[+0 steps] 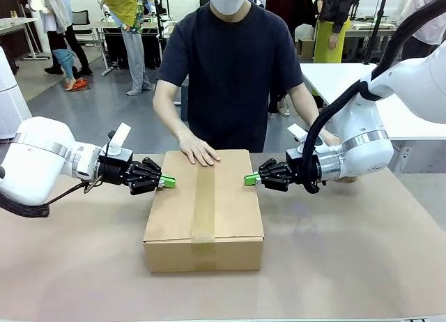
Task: Wrap the clocks to prevent damage.
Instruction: After the human seals the box with tape, release both hands from the side flaps of the Package Box.
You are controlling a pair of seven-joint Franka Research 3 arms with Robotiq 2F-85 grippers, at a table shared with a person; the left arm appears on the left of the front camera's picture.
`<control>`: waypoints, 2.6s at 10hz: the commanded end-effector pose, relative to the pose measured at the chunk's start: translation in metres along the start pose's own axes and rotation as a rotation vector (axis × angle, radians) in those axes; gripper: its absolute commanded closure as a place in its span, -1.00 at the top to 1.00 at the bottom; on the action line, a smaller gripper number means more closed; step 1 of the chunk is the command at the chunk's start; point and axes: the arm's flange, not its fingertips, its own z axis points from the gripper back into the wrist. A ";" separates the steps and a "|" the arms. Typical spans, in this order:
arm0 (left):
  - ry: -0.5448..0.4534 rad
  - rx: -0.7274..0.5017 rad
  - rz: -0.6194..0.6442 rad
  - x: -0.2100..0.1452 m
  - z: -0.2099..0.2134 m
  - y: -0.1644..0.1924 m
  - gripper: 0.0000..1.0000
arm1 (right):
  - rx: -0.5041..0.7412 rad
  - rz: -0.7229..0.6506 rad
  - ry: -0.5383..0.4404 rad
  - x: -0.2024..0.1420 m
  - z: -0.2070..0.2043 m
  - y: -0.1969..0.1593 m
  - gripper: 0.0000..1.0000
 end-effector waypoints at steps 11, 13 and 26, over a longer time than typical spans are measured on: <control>0.245 -0.051 0.006 0.103 0.101 0.001 -0.99 | -0.070 -0.030 0.358 0.145 0.060 0.057 -0.98; 0.373 -0.001 0.029 0.152 0.147 -0.007 -0.99 | -0.190 -0.032 0.464 0.201 0.084 0.089 -0.98; 0.414 0.078 0.011 0.196 0.190 -0.019 -0.99 | -0.271 -0.009 0.512 0.247 0.106 0.113 -0.98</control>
